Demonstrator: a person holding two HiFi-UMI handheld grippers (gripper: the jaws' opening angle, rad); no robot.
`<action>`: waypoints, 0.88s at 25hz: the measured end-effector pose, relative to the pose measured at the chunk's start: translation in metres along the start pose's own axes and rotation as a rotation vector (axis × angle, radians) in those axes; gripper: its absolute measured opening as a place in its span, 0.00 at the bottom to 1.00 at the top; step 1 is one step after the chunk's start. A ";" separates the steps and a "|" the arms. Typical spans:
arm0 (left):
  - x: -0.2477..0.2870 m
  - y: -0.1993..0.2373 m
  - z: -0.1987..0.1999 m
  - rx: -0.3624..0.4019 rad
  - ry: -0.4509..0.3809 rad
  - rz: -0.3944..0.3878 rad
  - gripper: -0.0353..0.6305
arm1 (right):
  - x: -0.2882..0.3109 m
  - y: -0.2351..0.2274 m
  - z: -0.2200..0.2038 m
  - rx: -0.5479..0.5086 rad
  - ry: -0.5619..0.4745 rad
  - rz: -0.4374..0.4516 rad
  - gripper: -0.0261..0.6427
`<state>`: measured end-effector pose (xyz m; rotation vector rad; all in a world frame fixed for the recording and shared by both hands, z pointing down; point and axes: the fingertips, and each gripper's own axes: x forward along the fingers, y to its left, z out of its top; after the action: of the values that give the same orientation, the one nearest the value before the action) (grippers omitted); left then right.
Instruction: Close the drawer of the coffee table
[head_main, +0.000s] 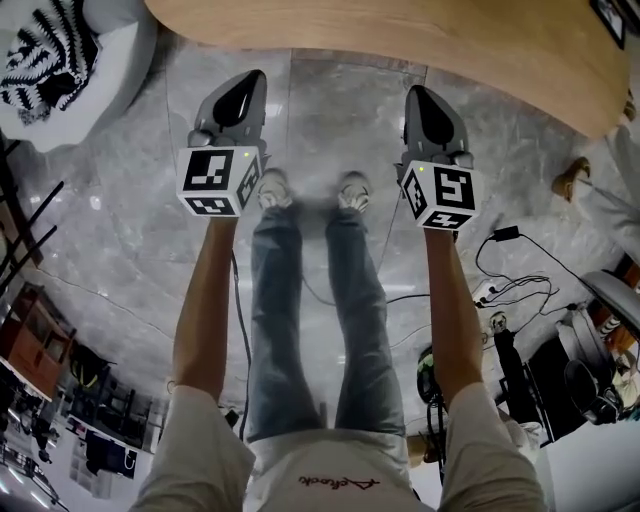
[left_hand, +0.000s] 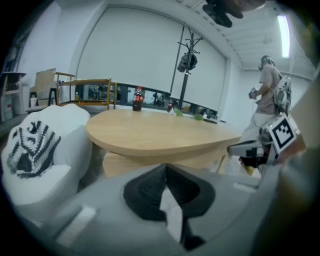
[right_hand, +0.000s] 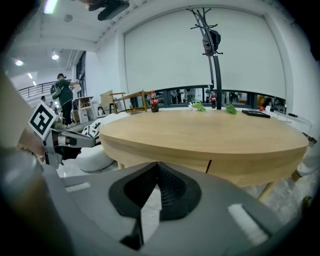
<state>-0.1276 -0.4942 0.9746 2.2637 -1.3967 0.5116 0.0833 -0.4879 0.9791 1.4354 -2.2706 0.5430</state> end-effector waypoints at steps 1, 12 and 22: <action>-0.007 -0.006 0.003 0.009 -0.001 -0.004 0.06 | -0.008 0.003 0.003 -0.001 -0.003 0.002 0.05; -0.101 -0.065 0.098 0.071 -0.036 -0.025 0.06 | -0.114 0.037 0.112 -0.039 -0.081 0.036 0.05; -0.192 -0.109 0.206 0.091 -0.089 -0.030 0.06 | -0.209 0.073 0.225 -0.029 -0.141 0.054 0.05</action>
<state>-0.0940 -0.4183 0.6844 2.4027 -1.4068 0.4785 0.0716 -0.4179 0.6718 1.4433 -2.4226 0.4363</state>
